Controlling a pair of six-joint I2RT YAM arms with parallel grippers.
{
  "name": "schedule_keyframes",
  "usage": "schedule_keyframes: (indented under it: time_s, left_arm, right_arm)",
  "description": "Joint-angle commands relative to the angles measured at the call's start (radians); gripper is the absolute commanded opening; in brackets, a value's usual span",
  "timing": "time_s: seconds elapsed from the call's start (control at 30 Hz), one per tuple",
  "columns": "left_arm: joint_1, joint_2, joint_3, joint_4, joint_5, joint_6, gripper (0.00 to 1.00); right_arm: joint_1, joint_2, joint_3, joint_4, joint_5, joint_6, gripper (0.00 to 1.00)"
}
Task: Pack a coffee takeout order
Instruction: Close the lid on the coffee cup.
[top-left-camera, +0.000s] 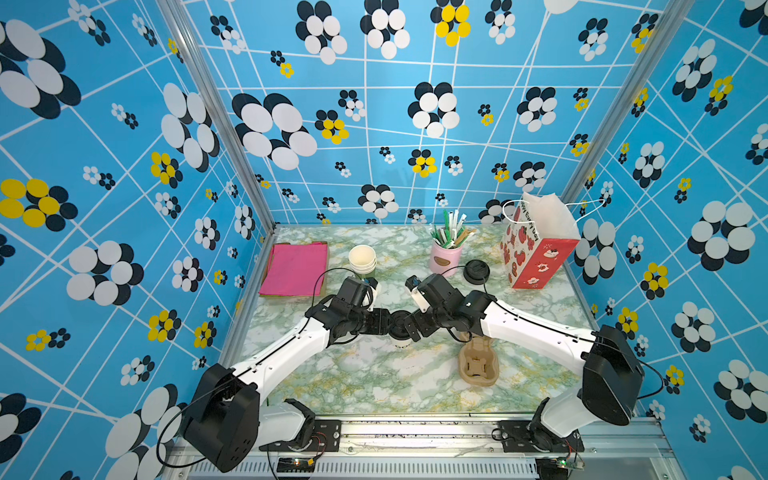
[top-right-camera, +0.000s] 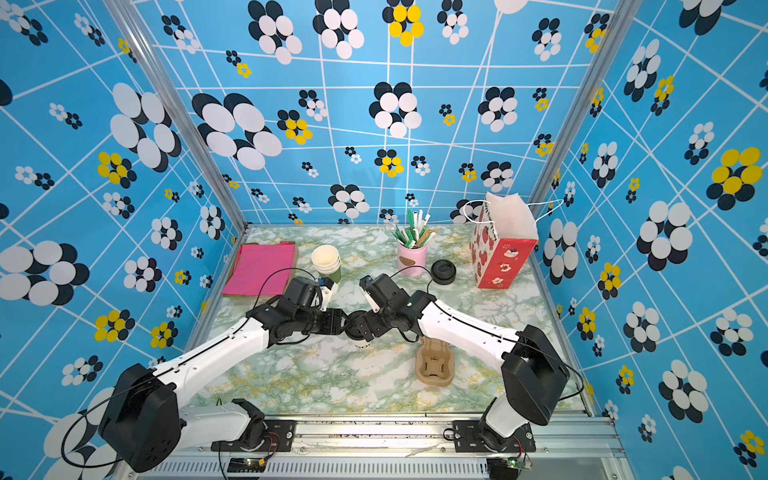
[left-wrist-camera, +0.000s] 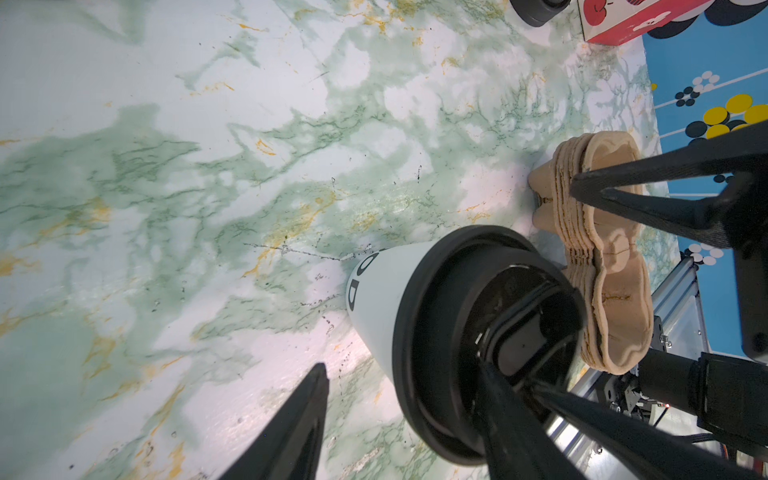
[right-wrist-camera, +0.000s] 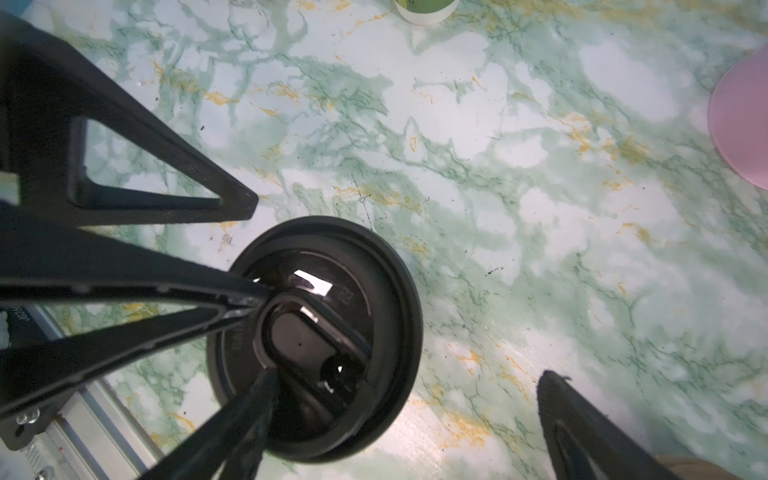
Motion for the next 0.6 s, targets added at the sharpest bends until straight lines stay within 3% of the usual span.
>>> schedule_keyframes:
  time_s: [0.0, 0.57]
  left_arm:
    - [-0.008, 0.029, -0.026, -0.107, -0.025, 0.012, 0.58]
    - [0.0, -0.02, 0.116, -0.053, 0.038, 0.004, 0.62]
  right_arm:
    - [0.002, 0.081, -0.082, -0.226, 0.01, -0.025, 0.99]
    - [-0.038, 0.079, 0.155, -0.143, -0.135, -0.022, 0.99]
